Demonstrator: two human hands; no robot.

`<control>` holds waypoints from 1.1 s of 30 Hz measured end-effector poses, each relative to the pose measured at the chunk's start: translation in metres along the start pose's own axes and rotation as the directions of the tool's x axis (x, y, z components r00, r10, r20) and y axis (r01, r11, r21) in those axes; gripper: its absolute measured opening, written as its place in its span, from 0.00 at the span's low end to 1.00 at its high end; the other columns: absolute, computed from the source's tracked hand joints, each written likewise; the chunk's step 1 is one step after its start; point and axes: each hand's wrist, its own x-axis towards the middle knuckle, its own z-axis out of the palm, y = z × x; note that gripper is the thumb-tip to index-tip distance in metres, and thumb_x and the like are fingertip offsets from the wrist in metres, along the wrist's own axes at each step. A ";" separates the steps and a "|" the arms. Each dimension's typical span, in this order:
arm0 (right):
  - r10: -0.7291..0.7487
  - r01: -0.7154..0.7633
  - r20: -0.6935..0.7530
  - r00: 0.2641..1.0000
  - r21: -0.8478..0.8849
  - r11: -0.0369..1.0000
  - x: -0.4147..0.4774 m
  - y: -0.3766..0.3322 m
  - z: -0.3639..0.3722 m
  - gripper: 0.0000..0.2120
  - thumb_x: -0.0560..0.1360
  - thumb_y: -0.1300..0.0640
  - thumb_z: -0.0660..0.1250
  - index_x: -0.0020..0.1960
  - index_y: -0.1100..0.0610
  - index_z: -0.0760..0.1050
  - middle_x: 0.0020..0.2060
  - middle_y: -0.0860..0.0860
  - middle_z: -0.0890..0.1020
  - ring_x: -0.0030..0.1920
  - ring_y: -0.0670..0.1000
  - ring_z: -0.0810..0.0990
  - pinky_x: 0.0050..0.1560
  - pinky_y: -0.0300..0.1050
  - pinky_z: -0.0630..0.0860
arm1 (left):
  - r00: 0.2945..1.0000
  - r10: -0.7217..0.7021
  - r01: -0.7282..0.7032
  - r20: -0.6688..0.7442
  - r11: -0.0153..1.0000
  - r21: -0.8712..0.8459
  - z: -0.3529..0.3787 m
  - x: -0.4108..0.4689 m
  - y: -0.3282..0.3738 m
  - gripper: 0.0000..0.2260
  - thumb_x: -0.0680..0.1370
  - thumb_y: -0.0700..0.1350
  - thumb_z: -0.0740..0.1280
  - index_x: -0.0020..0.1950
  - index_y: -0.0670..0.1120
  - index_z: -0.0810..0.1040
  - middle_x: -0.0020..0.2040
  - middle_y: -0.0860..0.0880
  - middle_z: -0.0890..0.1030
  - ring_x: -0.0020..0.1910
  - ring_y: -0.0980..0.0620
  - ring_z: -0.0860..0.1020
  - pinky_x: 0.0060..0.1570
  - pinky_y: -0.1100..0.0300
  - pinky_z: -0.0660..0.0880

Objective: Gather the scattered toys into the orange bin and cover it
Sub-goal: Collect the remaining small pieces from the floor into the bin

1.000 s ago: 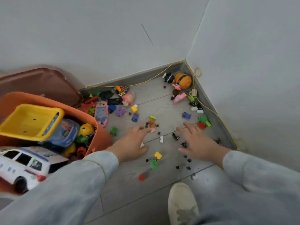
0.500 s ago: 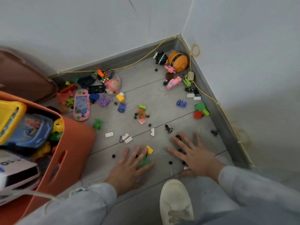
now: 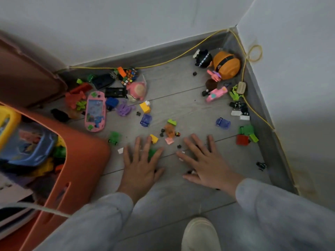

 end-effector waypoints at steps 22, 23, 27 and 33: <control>-0.270 0.264 -0.229 0.935 -0.057 0.963 0.082 0.007 -0.015 0.11 0.80 0.49 0.60 0.49 0.55 0.76 0.46 0.55 0.79 0.44 0.58 0.77 0.38 0.51 0.74 | 0.973 -0.129 0.116 -0.193 0.990 -0.076 -0.012 0.054 -0.020 0.19 0.79 0.58 0.63 0.67 0.53 0.73 0.56 0.44 0.75 0.49 0.41 0.72 0.40 0.50 0.71; -0.249 0.244 -0.210 0.945 -0.052 0.968 0.082 0.007 -0.018 0.10 0.80 0.50 0.60 0.47 0.55 0.75 0.44 0.54 0.78 0.42 0.57 0.76 0.33 0.48 0.73 | 0.976 -0.123 0.108 -0.178 0.990 -0.092 -0.015 0.056 -0.020 0.17 0.79 0.55 0.62 0.65 0.52 0.73 0.52 0.44 0.75 0.47 0.41 0.71 0.37 0.51 0.73; -0.157 0.159 -0.080 0.984 0.018 0.987 0.080 0.005 -0.028 0.10 0.75 0.50 0.61 0.44 0.55 0.75 0.41 0.54 0.76 0.38 0.56 0.76 0.26 0.44 0.70 | 0.997 -0.078 0.075 -0.013 0.984 -0.161 -0.026 0.057 -0.024 0.12 0.76 0.46 0.64 0.59 0.49 0.69 0.47 0.44 0.76 0.44 0.40 0.73 0.35 0.46 0.76; 0.005 -0.027 0.139 0.990 0.154 0.988 0.069 -0.001 -0.046 0.09 0.73 0.52 0.67 0.46 0.57 0.76 0.45 0.57 0.74 0.35 0.60 0.78 0.31 0.48 0.73 | 0.989 -0.087 0.132 0.123 0.898 -0.420 -0.048 0.036 -0.026 0.05 0.75 0.43 0.64 0.50 0.48 0.75 0.47 0.45 0.76 0.46 0.42 0.76 0.44 0.51 0.73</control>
